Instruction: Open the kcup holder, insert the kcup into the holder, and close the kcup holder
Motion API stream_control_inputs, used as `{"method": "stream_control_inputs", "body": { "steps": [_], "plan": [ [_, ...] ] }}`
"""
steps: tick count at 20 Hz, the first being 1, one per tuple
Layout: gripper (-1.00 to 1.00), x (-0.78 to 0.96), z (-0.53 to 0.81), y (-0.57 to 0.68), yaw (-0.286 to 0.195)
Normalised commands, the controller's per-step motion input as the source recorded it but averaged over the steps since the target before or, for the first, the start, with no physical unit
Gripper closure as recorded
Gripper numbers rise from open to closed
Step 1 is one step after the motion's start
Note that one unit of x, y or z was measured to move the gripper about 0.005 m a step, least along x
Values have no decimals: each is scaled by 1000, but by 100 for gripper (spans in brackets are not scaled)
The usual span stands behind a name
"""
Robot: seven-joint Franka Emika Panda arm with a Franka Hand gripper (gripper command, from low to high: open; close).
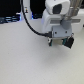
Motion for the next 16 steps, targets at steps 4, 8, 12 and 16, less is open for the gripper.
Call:
{"method": "stream_control_inputs", "body": {
  "steps": [4,8,12,16],
  "plan": [
    [-100,-326,33,548,113],
    [-100,-400,31,563,100],
    [-100,-474,59,574,84],
    [-100,-538,44,586,75]
  ]
}}
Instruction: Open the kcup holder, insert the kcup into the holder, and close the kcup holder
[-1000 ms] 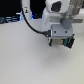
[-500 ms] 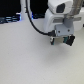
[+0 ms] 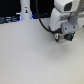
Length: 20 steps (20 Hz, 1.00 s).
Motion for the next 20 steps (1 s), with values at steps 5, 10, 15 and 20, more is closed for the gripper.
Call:
{"method": "stream_control_inputs", "body": {
  "steps": [5,10,15,20],
  "plan": [
    [-100,-748,18,586,43],
    [-100,-887,10,559,22],
    [-100,-900,8,549,19],
    [-100,-608,158,518,25]
  ]
}}
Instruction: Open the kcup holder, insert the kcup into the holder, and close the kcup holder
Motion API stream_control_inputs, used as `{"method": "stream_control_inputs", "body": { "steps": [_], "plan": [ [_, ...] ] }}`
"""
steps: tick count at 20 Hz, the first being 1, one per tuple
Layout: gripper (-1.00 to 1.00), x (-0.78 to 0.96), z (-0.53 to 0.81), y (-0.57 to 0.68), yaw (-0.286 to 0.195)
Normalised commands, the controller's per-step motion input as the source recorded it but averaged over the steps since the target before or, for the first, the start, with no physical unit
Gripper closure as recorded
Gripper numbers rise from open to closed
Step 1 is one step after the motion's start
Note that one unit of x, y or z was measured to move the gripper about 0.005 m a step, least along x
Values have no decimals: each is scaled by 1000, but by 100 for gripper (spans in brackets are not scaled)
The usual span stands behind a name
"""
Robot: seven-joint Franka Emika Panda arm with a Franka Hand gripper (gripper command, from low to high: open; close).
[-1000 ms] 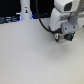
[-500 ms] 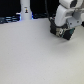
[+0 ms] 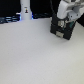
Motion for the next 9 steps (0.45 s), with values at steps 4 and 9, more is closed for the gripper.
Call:
{"method": "stream_control_inputs", "body": {
  "steps": [4,9],
  "plan": [
    [-100,343,998,215,12],
    [-100,249,779,101,4]
  ]
}}
